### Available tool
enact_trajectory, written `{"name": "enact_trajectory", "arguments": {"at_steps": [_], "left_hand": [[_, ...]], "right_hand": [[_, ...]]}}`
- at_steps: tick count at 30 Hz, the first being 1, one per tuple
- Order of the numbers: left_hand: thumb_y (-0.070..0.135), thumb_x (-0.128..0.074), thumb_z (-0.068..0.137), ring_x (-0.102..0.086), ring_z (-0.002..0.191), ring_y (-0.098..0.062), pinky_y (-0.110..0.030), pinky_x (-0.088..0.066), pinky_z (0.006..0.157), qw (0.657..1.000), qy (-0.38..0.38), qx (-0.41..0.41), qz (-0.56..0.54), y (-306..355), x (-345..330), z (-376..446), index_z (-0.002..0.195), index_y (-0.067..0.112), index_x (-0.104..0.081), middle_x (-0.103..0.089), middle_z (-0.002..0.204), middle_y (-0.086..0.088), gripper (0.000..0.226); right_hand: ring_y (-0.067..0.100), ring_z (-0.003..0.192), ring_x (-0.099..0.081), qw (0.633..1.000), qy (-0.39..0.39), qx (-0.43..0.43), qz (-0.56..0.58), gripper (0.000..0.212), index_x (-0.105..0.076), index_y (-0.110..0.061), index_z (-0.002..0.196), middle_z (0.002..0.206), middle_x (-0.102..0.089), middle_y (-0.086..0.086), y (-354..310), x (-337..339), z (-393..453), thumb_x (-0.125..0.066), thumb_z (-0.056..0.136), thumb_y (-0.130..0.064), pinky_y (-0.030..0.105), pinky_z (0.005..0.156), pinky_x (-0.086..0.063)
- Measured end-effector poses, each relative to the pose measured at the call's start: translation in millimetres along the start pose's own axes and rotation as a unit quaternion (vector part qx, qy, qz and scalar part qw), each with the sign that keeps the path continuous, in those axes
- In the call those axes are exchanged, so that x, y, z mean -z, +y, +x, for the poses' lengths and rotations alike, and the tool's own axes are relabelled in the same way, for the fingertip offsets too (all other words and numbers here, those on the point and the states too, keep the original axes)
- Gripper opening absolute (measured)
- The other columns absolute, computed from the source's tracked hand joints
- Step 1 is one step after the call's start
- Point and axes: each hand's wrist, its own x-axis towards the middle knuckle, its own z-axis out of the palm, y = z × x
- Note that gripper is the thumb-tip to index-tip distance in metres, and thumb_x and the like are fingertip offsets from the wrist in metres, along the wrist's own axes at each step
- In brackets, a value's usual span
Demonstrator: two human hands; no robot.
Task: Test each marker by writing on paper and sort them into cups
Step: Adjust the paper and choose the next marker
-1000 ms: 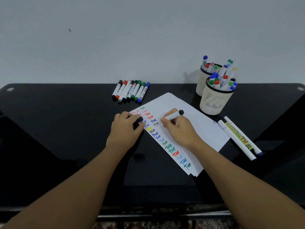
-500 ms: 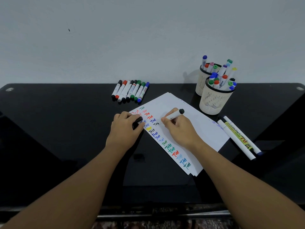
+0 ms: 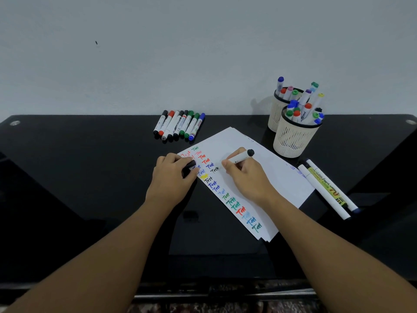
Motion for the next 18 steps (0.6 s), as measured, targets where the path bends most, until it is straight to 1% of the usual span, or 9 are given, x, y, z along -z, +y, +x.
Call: {"name": "enact_trajectory", "arguments": {"at_steps": [3, 5, 7, 10, 11, 13, 14, 16, 18], "left_hand": [[0.036, -0.063, 0.097, -0.042, 0.108, -0.017, -0.044, -0.048, 0.096, 1.0, 0.003, -0.007, 0.009, -0.3, 0.9, -0.8, 0.127, 0.025, -0.069, -0.057, 0.114, 0.006, 0.033], [0.03, -0.061, 0.099, -0.045, 0.107, -0.019, -0.046, -0.048, 0.094, 1.0, -0.001, -0.011, 0.016, -0.2, 2.2, -0.9, 0.128, 0.022, -0.068, -0.058, 0.114, 0.003, 0.031], [0.027, -0.059, 0.101, -0.047, 0.107, -0.02, -0.045, -0.048, 0.094, 1.0, -0.006, -0.019, 0.019, 0.5, 3.7, -1.1, 0.129, 0.021, -0.068, -0.058, 0.115, 0.001, 0.03], [0.026, -0.058, 0.102, -0.049, 0.109, -0.019, -0.04, -0.048, 0.094, 0.999, -0.012, -0.033, 0.009, 1.7, 4.4, -1.6, 0.13, 0.018, -0.067, -0.058, 0.116, -0.001, 0.03], [0.025, -0.058, 0.102, -0.05, 0.109, -0.019, -0.035, -0.047, 0.093, 0.999, -0.012, -0.037, 0.005, 2.0, 4.7, -1.9, 0.13, 0.017, -0.067, -0.058, 0.116, -0.002, 0.03], [0.022, -0.059, 0.102, -0.052, 0.106, -0.018, -0.029, -0.045, 0.089, 0.999, -0.009, -0.04, -0.004, 2.4, 5.2, -2.1, 0.129, 0.016, -0.067, -0.057, 0.116, -0.002, 0.029], [0.022, -0.06, 0.102, -0.054, 0.105, -0.017, -0.029, -0.046, 0.088, 0.999, -0.009, -0.04, -0.008, 2.3, 5.5, -2.1, 0.129, 0.016, -0.067, -0.057, 0.116, -0.001, 0.029], [0.021, -0.06, 0.102, -0.056, 0.104, -0.017, -0.031, -0.049, 0.089, 0.999, -0.008, -0.038, -0.017, 3.2, 6.7, -2.6, 0.13, 0.016, -0.066, -0.056, 0.116, 0.0, 0.03], [0.019, -0.059, 0.102, -0.056, 0.104, -0.016, -0.032, -0.05, 0.089, 0.999, -0.005, -0.034, -0.026, 5.2, 8.2, -3.0, 0.134, 0.015, -0.062, -0.056, 0.118, -0.001, 0.032]], "right_hand": [[0.027, 0.088, -0.07, 1.0, -0.01, 0.009, -0.011, 0.029, -0.064, -0.01, 0.099, 0.092, -0.072, 0.01, 1.5, -2.5, 1.6, -0.057, 0.105, -0.038, 0.049, 0.086, -0.057], [0.018, 0.088, -0.069, 1.0, 0.004, 0.029, -0.009, 0.019, -0.062, -0.017, 0.103, 0.092, -0.071, 0.003, 4.1, -2.9, 2.7, -0.057, 0.105, -0.036, 0.04, 0.083, -0.057], [0.013, 0.086, -0.065, 0.998, 0.026, 0.05, 0.015, 0.01, -0.058, -0.025, 0.112, 0.091, -0.068, -0.002, 6.4, -0.7, 2.8, -0.056, 0.106, -0.033, 0.028, 0.079, -0.052], [0.007, 0.084, -0.064, 0.996, 0.035, 0.066, 0.059, 0.014, -0.059, -0.036, 0.12, 0.087, -0.068, -0.005, 9.2, 1.5, 3.1, -0.053, 0.108, -0.031, 0.015, 0.077, -0.048], [0.004, 0.085, -0.064, 0.995, 0.032, 0.065, 0.065, 0.013, -0.061, -0.036, 0.117, 0.087, -0.069, -0.007, 9.4, 0.9, 3.0, -0.053, 0.108, -0.03, 0.014, 0.079, -0.047], [0.003, 0.091, -0.065, 0.996, 0.03, 0.065, 0.061, 0.013, -0.063, -0.035, 0.114, 0.093, -0.07, -0.01, 10.2, -0.1, 2.7, -0.054, 0.108, -0.028, 0.02, 0.086, -0.048], [0.003, 0.097, -0.065, 0.996, 0.023, 0.063, 0.058, 0.017, -0.061, -0.037, 0.119, 0.101, -0.07, -0.013, 11.3, -0.3, 3.3, -0.054, 0.107, -0.025, 0.023, 0.09, -0.047], [0.0, 0.115, -0.059, 0.997, -0.023, 0.054, 0.053, 0.047, -0.048, -0.04, 0.14, 0.13, -0.062, -0.016, 13.9, 1.3, 5.6, -0.052, 0.105, -0.009, 0.025, 0.101, -0.043], [0.002, 0.139, -0.041, 0.995, -0.082, 0.032, 0.039, 0.079, -0.025, -0.045, 0.158, 0.156, -0.04, -0.015, 13.0, 6.0, 9.3, -0.048, 0.1, 0.003, 0.028, 0.117, -0.032]]}}
